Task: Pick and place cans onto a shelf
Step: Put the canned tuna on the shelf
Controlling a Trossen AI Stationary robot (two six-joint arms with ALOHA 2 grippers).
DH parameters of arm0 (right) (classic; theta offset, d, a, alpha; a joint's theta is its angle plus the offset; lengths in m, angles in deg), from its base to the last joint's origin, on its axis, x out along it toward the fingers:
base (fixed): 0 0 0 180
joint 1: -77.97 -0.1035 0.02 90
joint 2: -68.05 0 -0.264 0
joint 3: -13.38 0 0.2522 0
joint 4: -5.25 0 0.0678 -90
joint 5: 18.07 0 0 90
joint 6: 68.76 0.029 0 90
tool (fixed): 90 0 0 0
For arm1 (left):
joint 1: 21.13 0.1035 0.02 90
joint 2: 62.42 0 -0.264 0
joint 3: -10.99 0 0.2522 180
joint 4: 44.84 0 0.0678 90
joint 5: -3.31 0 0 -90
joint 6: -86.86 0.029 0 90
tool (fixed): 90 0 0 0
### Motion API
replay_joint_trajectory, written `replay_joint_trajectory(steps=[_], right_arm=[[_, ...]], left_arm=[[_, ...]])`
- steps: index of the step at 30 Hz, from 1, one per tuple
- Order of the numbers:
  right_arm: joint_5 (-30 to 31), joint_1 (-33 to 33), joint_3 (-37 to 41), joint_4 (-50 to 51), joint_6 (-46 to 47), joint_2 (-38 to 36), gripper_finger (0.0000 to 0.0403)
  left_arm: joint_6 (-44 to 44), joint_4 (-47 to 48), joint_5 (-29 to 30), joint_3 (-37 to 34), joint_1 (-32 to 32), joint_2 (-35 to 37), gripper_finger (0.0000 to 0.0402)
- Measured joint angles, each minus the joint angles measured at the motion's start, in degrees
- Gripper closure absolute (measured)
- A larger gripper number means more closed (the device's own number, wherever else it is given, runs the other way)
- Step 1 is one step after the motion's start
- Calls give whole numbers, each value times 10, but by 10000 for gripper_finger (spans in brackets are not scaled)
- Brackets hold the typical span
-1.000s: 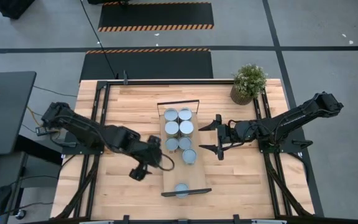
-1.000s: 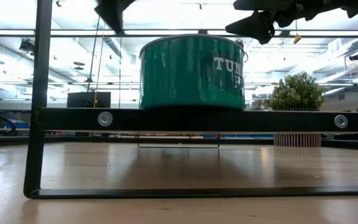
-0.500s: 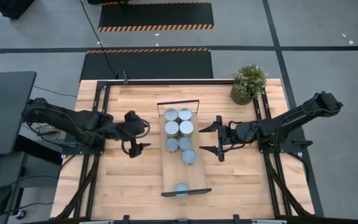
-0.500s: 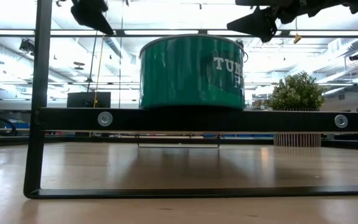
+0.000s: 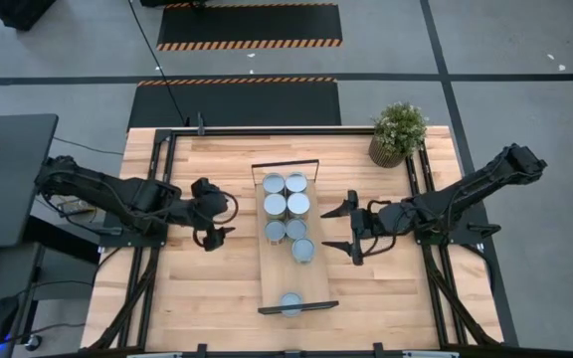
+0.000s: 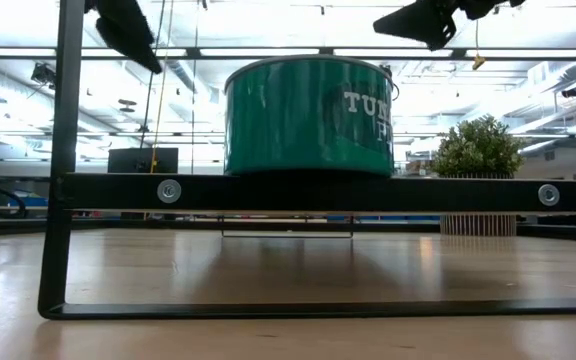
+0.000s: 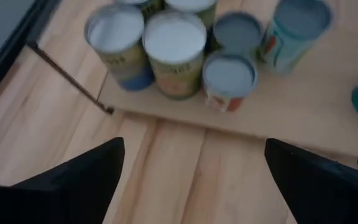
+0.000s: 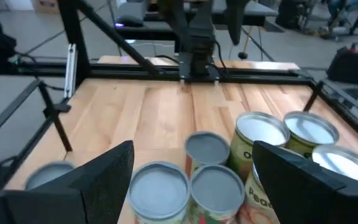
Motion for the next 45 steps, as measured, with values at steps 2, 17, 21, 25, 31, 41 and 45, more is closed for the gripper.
replay_joint_trajectory(steps=[2,17,21,25,31,41,45], right_arm=[[13,-11,0,2,-23,0,69],[191,-31,48,130,-123,-151,70],[186,-17,73,126,-131,-190,70],[145,-17,83,118,-133,-205,70],[110,-16,96,97,-133,-191,70],[87,-14,96,92,-170,-179,70],[30,-14,96,88,-163,-177,70]], left_arm=[[-7,15,-2,0,-6,-5,8],[29,-91,-28,0,-47,-31,19],[32,-134,1,8,-86,-58,28],[4,-143,24,51,-127,-93,35],[-132,-202,-40,100,-167,-127,40],[-371,-321,-1,104,-278,-134,40],[-478,-279,45,102,-327,-173,40]])
